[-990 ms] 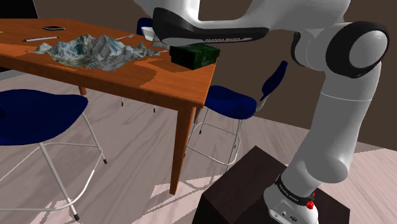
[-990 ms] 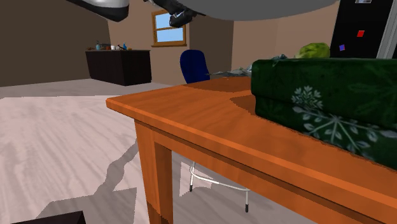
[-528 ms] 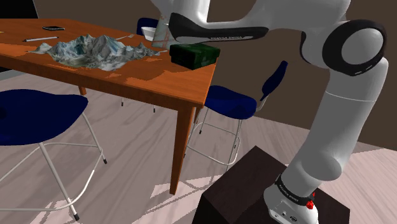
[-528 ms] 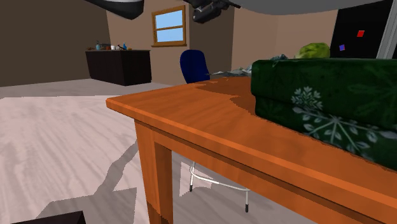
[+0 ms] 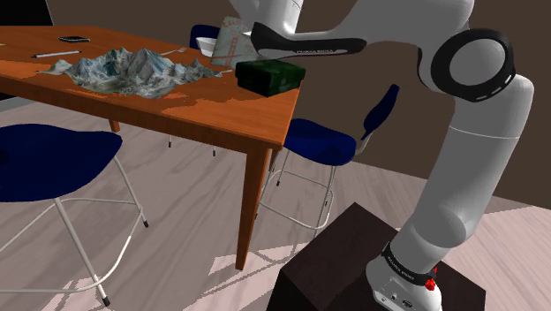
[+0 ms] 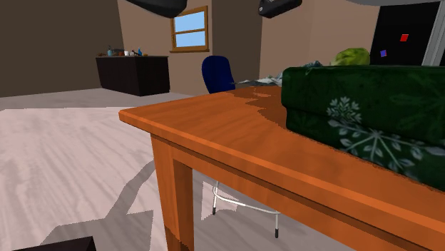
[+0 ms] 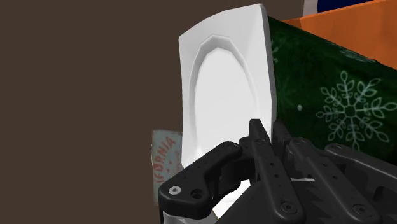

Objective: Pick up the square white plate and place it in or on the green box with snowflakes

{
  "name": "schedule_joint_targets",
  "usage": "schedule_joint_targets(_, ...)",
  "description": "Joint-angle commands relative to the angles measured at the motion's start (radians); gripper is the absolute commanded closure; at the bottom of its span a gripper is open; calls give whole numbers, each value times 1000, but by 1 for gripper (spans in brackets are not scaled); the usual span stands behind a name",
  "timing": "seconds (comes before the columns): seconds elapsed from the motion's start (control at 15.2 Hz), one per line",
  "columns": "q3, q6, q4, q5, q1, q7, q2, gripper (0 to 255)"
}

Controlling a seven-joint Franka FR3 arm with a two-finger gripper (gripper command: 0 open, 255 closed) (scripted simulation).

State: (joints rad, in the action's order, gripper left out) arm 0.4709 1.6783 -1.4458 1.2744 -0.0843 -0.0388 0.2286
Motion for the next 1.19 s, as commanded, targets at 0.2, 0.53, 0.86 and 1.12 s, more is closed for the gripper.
schedule_joint_targets(0.2, -8, 41, -58, 4, -17, 42, -7, 255)
schedule_joint_targets(0.53, -12, 64, -116, 12, -22, 94, -8, 255)
schedule_joint_targets(0.86, -15, 86, -168, 25, -25, 147, -3, 255)
schedule_joint_targets(1.12, -15, 86, -168, 25, -25, 147, -3, 255)
